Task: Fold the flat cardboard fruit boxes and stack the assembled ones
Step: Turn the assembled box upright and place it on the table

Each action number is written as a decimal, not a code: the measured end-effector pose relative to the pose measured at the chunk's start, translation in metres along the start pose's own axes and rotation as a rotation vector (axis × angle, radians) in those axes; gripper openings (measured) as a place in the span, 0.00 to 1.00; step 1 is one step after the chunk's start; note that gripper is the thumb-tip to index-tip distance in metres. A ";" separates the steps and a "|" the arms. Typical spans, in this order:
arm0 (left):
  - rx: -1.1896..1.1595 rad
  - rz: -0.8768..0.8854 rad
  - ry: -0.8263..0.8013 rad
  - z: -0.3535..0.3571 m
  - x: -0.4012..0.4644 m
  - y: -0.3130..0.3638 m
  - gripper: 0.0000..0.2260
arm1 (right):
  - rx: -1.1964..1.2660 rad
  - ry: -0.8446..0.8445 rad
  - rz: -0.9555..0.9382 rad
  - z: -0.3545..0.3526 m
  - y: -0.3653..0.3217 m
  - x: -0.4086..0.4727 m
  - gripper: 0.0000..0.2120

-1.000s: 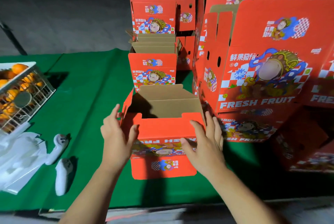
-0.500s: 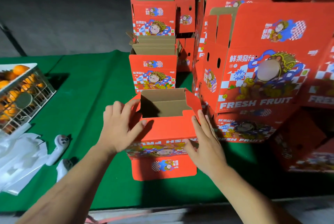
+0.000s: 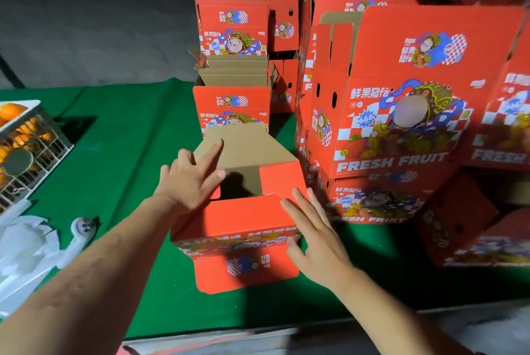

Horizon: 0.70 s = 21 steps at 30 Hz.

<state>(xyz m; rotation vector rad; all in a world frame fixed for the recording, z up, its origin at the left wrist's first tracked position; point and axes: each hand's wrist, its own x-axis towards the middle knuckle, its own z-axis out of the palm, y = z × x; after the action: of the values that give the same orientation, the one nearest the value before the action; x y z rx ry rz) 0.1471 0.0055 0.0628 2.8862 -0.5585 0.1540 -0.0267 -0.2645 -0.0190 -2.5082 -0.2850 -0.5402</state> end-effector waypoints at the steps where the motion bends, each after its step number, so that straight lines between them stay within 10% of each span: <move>1: 0.029 0.008 0.080 0.007 -0.005 0.003 0.38 | 0.053 0.010 0.002 0.001 0.001 -0.001 0.36; 8: -0.489 0.101 0.461 0.014 -0.030 -0.012 0.27 | 0.206 0.015 0.265 -0.012 -0.013 0.027 0.32; 21: 0.199 -0.068 0.122 0.025 -0.025 -0.002 0.45 | -0.286 -0.314 0.307 0.002 -0.040 0.113 0.42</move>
<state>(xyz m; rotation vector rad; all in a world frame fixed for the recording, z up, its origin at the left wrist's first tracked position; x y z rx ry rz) 0.1260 0.0112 0.0342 3.0551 -0.4449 0.3936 0.0625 -0.2206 0.0477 -2.8407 0.0717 -0.0641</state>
